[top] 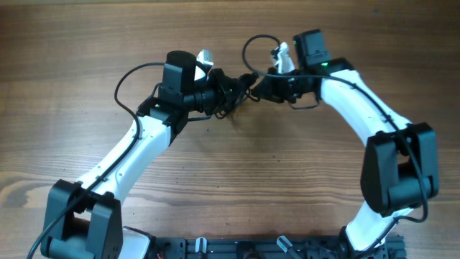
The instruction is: Untangle cables
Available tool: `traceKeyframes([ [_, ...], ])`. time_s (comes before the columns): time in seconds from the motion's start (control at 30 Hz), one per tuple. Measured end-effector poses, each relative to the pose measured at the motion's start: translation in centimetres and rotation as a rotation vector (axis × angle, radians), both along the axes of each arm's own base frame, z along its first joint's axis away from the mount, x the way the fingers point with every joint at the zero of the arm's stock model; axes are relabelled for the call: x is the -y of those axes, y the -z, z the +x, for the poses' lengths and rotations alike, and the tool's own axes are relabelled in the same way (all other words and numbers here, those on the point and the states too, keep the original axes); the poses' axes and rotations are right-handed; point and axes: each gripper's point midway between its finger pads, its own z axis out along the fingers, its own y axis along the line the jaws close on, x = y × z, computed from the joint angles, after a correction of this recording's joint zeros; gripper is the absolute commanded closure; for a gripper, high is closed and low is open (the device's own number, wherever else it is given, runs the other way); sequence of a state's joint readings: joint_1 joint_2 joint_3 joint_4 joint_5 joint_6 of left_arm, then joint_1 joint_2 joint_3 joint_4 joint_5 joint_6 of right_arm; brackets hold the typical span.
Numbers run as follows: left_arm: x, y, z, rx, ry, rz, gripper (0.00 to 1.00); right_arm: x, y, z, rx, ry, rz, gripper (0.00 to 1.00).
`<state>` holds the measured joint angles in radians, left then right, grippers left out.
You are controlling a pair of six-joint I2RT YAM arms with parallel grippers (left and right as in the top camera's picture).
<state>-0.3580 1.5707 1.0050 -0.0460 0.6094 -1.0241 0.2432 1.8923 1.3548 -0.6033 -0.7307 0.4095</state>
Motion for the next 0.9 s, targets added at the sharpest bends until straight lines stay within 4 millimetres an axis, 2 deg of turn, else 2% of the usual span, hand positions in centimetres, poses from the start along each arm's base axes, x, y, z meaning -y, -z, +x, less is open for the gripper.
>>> traceKeyframes([
  [0.1,-1.1,1.6,0.0,-0.041,-0.051,0.07,0.96,1.9,-1.9,-0.3,0.018,-0.015,0.065,0.96],
  [0.2,-2.1,2.3,0.6,-0.036,-0.107,0.12,0.96,3.0,-6.1,-1.3,0.104,-0.053,0.14,0.96],
  [0.23,-2.2,2.3,0.8,-0.032,-0.115,0.125,0.96,2.9,-6.8,-1.6,0.122,-0.065,0.145,0.96],
  [0.33,-2.4,2.3,1.0,-0.027,-0.131,0.136,0.96,2.7,-8.1,-2.3,0.165,-0.096,0.147,0.96],
  [0.5,-3.1,3.2,0.7,-0.066,-0.155,0.179,0.96,3.7,-8.1,-1.8,0.173,-0.042,0.083,0.96],
  [0.57,-3.9,3.8,0.3,-0.095,-0.178,0.221,0.96,4.6,-9.4,-1.5,0.222,0.002,0.04,0.96],
  [0.6,-4.5,4.3,0.2,-0.11,-0.194,0.242,0.94,5.6,-11.1,-1.4,0.282,0.037,0.017,0.96],
  [0.67,-5.2,4.9,0.1,-0.13,-0.214,0.273,0.78,6.6,-13.5,-1.6,0.35,0.078,-0.005,0.96],
  [0.7,-5.4,5.1,0.0,-0.135,-0.217,0.285,0.63,6.8,-14.8,-2.0,0.386,0.09,-0.011,0.96],
  [0.73,-5.3,5.2,-0.2,-0.135,-0.213,0.294,0.57,6.6,-15.8,-2.3,0.41,0.092,-0.012,0.96],
  [0.8,-5.0,5.2,-0.3,-0.126,-0.203,0.304,0.47,6.2,-15.9,-2.8,0.401,0.092,-0.022,0.96],
  [0.87,-4.9,5.2,-0.4,-0.112,-0.187,0.315,0.37,6.0,-15.0,-3.0,0.369,0.094,-0.051,0.96],
  [0.9,-4.8,5.3,-0.5,-0.094,-0.167,0.331,0.36,5.8,-14.5,-3.1,0.354,0.094,-0.067,0.96],
])
